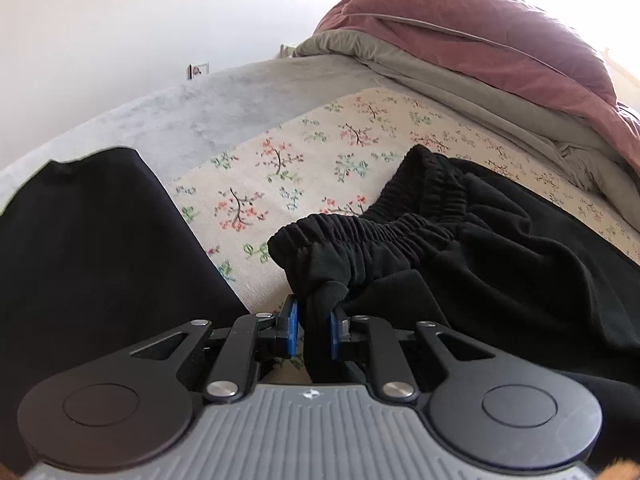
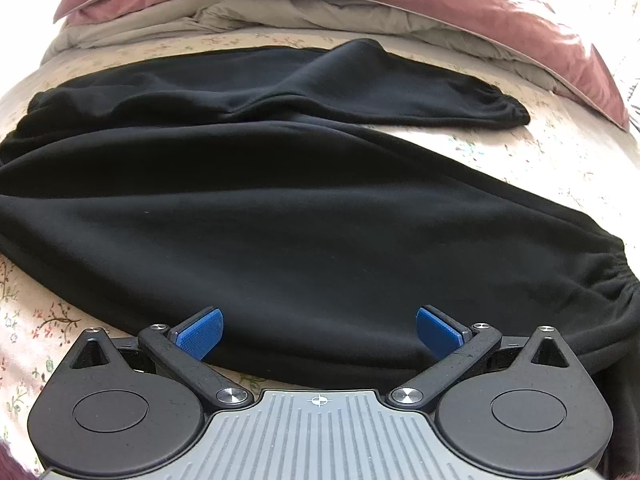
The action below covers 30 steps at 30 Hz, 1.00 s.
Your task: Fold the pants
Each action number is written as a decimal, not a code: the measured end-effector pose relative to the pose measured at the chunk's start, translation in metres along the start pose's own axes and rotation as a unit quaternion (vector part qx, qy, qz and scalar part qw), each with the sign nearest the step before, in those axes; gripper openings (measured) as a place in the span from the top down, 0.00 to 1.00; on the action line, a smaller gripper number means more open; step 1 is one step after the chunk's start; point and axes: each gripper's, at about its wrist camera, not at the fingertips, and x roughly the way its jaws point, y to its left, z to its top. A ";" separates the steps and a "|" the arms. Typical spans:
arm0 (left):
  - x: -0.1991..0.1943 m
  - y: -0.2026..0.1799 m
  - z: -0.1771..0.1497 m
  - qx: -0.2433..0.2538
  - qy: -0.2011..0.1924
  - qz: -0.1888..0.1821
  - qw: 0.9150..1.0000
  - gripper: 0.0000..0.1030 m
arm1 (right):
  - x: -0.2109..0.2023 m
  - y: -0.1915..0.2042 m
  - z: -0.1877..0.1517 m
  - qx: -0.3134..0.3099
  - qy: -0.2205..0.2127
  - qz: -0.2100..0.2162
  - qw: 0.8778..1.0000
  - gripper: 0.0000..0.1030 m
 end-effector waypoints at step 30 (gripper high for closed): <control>0.021 -0.030 0.070 0.092 -0.023 -0.073 0.993 0.00 | 0.002 -0.019 0.024 0.028 -0.012 0.011 0.999 0.00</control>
